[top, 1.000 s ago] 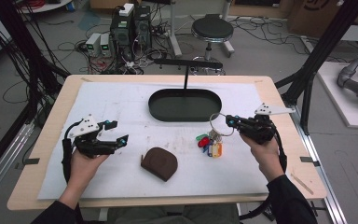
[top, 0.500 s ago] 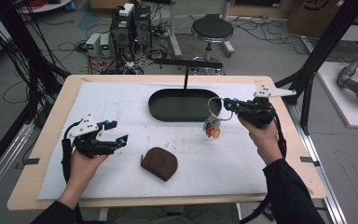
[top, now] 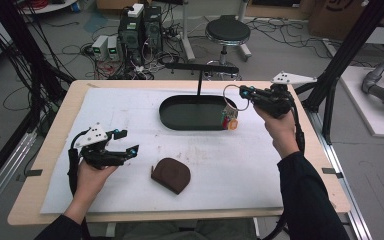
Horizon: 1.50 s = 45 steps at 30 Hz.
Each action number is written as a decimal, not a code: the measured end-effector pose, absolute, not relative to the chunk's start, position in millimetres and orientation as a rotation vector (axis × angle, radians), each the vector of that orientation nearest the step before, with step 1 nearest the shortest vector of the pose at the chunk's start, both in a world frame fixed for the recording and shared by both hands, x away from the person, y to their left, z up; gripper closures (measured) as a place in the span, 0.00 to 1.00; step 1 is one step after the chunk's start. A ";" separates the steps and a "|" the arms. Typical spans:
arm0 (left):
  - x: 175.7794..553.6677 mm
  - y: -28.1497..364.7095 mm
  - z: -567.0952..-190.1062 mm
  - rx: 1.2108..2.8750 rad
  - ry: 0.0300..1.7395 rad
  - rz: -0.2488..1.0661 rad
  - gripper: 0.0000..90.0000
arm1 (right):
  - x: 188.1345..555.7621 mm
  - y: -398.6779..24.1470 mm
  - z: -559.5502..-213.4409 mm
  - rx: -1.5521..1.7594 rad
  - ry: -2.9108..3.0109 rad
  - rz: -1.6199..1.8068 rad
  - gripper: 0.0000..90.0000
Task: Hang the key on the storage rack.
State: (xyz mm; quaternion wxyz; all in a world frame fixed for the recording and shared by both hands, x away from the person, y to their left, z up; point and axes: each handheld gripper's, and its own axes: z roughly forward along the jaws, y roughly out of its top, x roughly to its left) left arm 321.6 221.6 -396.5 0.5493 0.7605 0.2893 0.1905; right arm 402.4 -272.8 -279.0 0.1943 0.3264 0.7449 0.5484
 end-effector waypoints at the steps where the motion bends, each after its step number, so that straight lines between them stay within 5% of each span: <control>1: 321.6 221.1 -396.6 1.799 0.684 0.447 0.30 | 408.3 -271.2 -276.2 0.917 2.084 1.530 0.98; 45: 322.9 226.7 -400.1 1.789 0.685 0.435 0.29 | 491.8 -264.7 -307.4 1.114 1.997 1.413 0.98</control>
